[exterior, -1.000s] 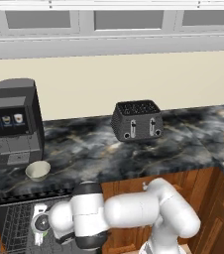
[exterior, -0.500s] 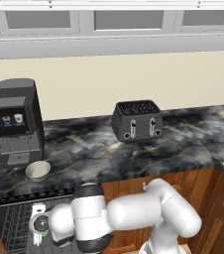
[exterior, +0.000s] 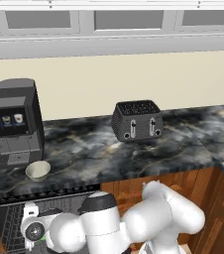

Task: Pick up the cup and bowl from the counter, place them in the dishwasher, and close the dishwasher door.

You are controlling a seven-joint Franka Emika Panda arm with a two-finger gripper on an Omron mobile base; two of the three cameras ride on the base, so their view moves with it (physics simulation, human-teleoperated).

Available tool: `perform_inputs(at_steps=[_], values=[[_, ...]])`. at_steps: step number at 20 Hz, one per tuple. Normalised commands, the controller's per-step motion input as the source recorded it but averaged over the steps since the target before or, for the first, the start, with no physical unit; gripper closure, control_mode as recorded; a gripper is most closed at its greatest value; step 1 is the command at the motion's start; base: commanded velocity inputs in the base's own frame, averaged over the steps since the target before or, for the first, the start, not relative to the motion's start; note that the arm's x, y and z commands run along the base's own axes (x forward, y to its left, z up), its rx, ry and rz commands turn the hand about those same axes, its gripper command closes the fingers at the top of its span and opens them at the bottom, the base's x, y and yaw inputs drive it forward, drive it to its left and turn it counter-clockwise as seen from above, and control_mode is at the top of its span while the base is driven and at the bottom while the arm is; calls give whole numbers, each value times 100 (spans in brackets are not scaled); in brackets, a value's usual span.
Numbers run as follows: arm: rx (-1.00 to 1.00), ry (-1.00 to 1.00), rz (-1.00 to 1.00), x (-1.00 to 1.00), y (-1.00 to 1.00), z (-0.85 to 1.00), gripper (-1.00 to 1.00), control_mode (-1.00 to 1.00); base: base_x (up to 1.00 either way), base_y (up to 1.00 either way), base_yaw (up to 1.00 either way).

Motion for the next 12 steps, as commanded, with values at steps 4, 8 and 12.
perform_inputs(at_steps=[4, 8, 12], values=[[7, -6, 0, -32, 1, 57, -100, -100, 0, 0, 0], [6, -1, 0, -4, 0, 24, -100, -100, 0, 0, 0], [3, 0, 0, 0, 0, 6, -100, -100, 0, 0, 0]])
